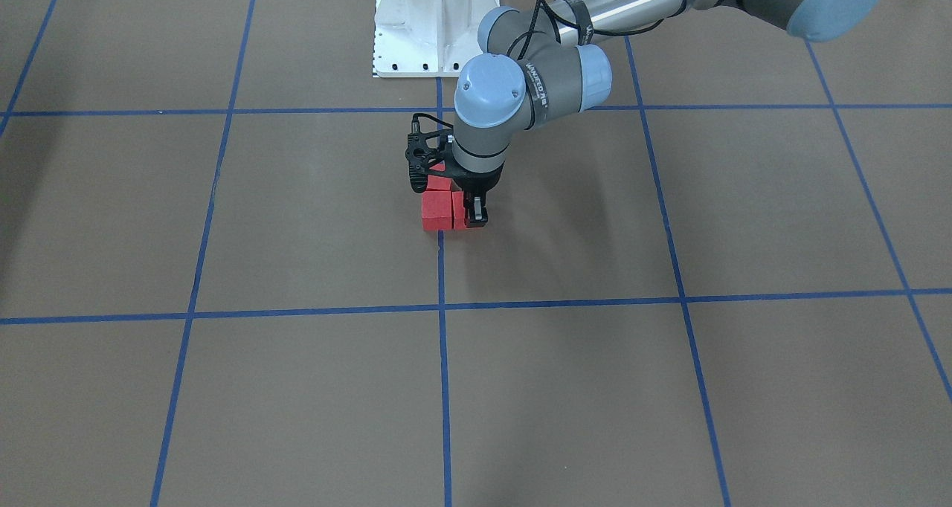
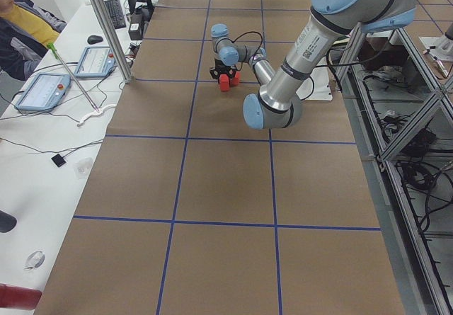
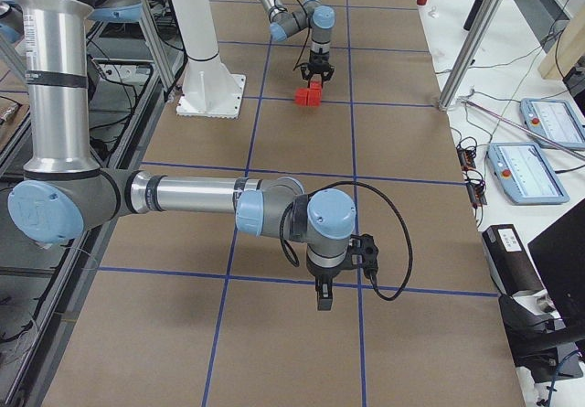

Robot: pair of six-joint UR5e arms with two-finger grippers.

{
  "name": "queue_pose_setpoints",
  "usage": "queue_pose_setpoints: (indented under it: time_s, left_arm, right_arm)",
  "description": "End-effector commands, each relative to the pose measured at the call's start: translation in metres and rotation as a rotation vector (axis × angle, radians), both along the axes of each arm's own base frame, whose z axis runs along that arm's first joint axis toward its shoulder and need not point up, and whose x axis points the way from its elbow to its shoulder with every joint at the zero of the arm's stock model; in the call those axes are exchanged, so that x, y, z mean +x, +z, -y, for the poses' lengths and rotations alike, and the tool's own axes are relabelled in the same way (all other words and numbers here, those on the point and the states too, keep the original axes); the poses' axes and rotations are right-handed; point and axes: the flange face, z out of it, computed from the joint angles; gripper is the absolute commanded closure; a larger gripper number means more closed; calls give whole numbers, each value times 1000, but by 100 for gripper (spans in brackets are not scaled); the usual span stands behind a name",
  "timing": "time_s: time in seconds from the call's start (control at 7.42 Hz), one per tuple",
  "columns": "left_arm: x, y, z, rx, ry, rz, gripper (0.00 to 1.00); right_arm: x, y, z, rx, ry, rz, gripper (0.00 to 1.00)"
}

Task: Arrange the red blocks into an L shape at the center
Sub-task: 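Hold the cube pressed against the column with the left gripper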

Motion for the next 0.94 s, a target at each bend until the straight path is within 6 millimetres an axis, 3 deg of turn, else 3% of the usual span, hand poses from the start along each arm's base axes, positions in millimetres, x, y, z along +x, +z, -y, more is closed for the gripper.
queue_pose_setpoints:
  time_s: [0.0,0.4,0.67,0.81]
  left_arm:
    - [2,0,-2,0,3,0,59]
    - [1,-1,-2,1,3,-2,52]
    - [1,-1,-2,3,4,-2,41]
    - [1,-1,-2,3,4,-4,31]
  right_arm:
    - [0,1,0,-2,0,-1,0]
    - [0,2,0,-5,0,-1,0]
    - [0,2,0,-5,0,-1,0]
    - [0,2,0,-5,0,-1,0]
